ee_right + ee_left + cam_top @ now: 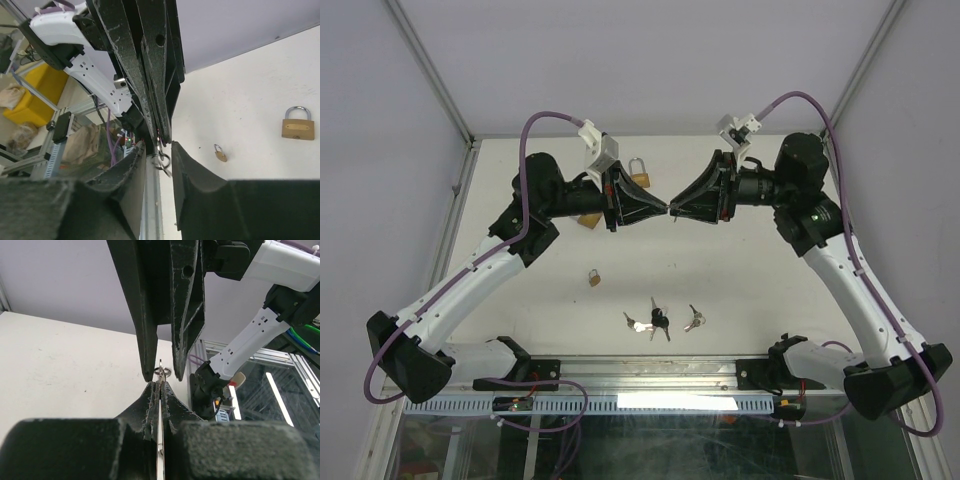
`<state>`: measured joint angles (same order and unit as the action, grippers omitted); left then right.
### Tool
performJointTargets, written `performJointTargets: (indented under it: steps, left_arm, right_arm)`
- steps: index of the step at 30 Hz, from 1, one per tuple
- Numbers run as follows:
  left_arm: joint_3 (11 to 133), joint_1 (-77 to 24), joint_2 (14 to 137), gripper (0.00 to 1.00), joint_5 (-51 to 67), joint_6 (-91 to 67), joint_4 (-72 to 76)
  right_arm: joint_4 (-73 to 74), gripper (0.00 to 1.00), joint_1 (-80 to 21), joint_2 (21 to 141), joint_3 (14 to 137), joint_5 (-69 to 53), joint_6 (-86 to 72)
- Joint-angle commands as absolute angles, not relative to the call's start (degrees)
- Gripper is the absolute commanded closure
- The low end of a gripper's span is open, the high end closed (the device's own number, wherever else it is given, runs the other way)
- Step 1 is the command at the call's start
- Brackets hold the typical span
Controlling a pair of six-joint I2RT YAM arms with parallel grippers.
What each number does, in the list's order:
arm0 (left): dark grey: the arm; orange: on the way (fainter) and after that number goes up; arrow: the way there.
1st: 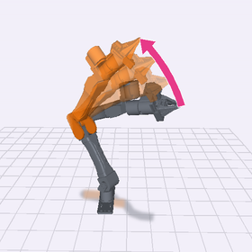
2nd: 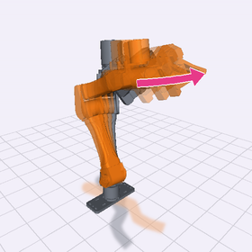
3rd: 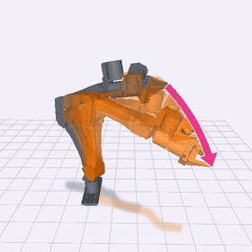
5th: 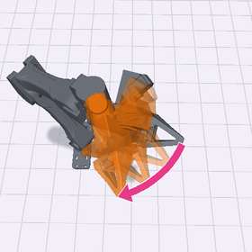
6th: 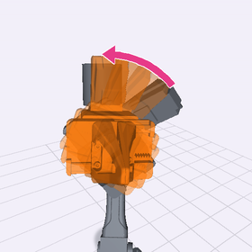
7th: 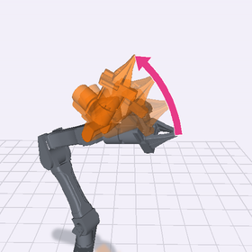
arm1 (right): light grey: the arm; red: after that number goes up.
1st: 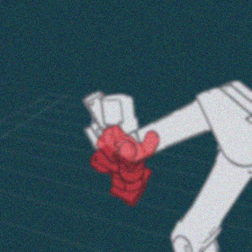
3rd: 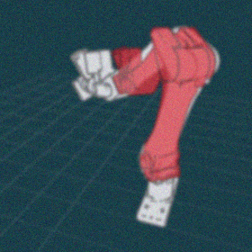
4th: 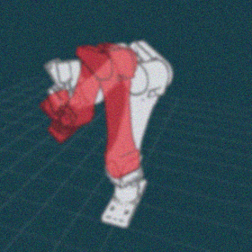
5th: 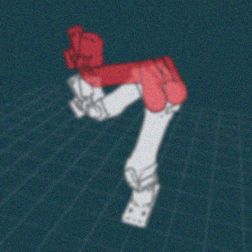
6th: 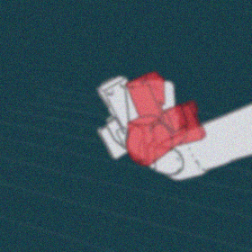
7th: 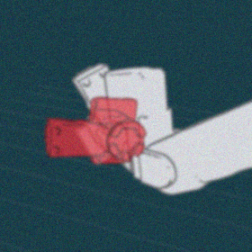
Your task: Unlock with the key
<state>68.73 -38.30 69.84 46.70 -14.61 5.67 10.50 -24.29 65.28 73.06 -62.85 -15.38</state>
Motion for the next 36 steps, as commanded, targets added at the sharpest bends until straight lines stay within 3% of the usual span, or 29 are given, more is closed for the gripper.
performJointTargets:
  steps: [1,6,13,19,26,31,36]
  left_arm:
    - [68.38,-38.84,68.47,1.0,45.94,-14.63,7.75]
    - [68.29,-38.82,68.29,1.0,45.88,-14.14,7.47]
    - [68.37,-38.84,68.42,1.0,45.79,-14.16,7.85]
    - [68.38,-38.83,68.47,1.0,45.88,-14.5,8.41]
    - [68.34,-38.77,68.53,1.0,45.62,-14.76,9.05]
    - [68.29,-38.84,68.53,1.0,45.41,-14.72,9.68]
    - [68.08,-38.81,68.64,1.0,45.49,-14.85,10.01]
  right_arm:
    - [6.56,0.65,-23.0,65.41,77.03,-65.2,-19.31]
    - [7.98,0.55,-22.98,65.97,78.07,-64.85,-19.42]
    - [10.35,0.6,-24.04,66.68,78.29,-63.85,-18.12]
    - [13.06,0.74,-24.3,66.81,78.24,-63.04,-15.92]
    - [14.68,0.83,-24.26,66.99,78.41,-62.69,-14.83]
    - [16.57,1.0,-24.26,67.42,78.96,-62.55,-13.65]
    - [16.65,1.0,-24.34,67.64,79.88,-62.74,-13.4]
